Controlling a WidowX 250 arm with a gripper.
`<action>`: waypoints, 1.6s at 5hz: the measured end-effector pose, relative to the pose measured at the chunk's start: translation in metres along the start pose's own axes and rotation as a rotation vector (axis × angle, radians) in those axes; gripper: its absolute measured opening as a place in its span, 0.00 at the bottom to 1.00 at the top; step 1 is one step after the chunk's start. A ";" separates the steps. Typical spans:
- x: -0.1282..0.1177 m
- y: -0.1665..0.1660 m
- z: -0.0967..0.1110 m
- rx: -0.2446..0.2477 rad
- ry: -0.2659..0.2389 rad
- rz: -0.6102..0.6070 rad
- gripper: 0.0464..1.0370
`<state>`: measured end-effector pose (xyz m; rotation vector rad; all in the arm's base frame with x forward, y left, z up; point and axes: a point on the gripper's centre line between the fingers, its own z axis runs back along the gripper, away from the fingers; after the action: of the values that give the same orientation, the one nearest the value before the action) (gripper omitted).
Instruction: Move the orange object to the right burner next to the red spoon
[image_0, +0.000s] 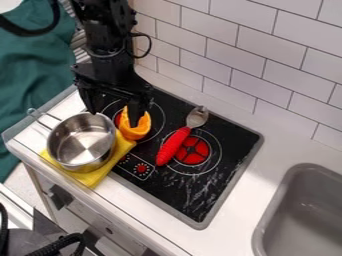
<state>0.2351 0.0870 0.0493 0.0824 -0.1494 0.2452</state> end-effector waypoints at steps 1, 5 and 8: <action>-0.005 0.000 -0.006 -0.002 0.029 0.003 0.97; 0.047 -0.008 -0.035 -0.024 0.056 -0.027 0.97; 0.068 0.009 -0.062 0.013 0.111 0.020 0.97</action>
<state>0.3066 0.1179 -0.0001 0.0804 -0.0382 0.2701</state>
